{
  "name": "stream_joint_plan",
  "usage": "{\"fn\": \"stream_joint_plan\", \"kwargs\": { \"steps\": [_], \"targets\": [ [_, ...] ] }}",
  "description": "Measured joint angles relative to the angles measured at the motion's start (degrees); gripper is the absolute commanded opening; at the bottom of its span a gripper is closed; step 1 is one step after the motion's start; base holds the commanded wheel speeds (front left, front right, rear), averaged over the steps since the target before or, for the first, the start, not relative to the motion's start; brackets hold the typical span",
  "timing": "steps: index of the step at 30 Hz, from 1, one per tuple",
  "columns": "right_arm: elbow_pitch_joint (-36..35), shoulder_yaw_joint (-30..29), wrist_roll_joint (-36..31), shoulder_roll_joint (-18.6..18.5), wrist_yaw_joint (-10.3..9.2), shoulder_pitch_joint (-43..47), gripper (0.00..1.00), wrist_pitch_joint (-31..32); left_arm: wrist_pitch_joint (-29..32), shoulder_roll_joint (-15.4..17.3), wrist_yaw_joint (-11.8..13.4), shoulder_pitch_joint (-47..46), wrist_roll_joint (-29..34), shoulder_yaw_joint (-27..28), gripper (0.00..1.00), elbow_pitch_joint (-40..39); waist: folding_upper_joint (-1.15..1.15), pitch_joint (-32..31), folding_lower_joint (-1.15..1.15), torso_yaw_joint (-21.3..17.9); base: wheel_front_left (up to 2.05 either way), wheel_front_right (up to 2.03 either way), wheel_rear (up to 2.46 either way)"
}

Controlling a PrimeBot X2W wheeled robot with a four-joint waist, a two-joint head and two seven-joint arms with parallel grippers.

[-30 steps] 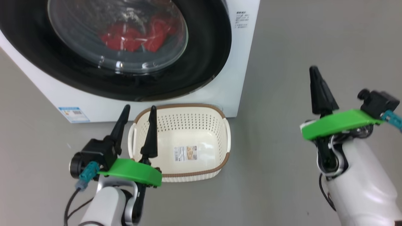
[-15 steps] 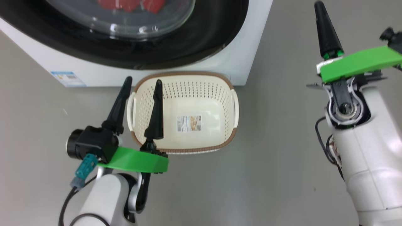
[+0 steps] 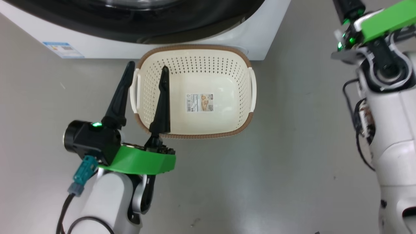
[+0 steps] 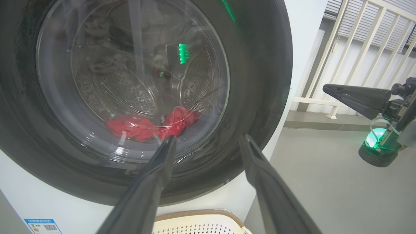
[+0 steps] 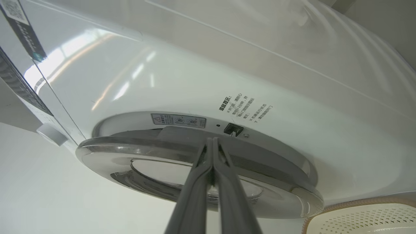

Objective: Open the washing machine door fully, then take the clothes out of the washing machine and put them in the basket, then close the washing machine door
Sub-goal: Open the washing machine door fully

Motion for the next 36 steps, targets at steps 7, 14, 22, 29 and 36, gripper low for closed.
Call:
{"fn": "stream_joint_plan", "kwargs": {
  "steps": [7, 14, 22, 29, 36],
  "targets": [
    [2.82, -1.91, 5.19, -1.19, 0.0, -5.13, 0.0, 7.46, 0.0, 0.0, 0.0, -0.11, 0.0, -1.19, 1.0, -1.03, 0.0, 2.26, 0.0, 1.14, 0.0, 0.0, 0.0],
    [5.1, -2.3, 9.05, -1.88, 0.0, -9.42, 0.0, 13.7, 0.0, 0.0, 0.15, -0.41, 0.0, -1.6, 1.0, -2.13, 0.0, 4.47, 0.0, 2.33, 0.0, 0.0, 0.0],
    [5.53, -1.08, 10.04, -2.57, 0.0, -12.71, 0.0, 17.45, 0.0, -0.01, 0.15, -1.25, 0.07, -2.05, 1.0, -2.53, 0.0, 6.47, 0.0, 3.78, 0.0, 0.0, 0.0],
    [6.32, -1.01, 10.05, -3.63, 0.0, -15.63, 0.0, 18.04, 0.0, -0.02, 0.48, -1.5, 0.05, -2.85, 1.0, -3.39, 0.0, 8.17, 0.0, 4.94, 0.0, 0.0, 0.0],
    [8.02, -0.4, 10.04, -4.22, 0.0, -18.16, 0.0, 19.47, -0.01, -0.03, 0.49, -2.57, 0.05, -3.09, 1.0, -3.71, 0.0, 9.56, 0.0, 5.73, 0.0, 0.0, 0.0]
  ]
}}
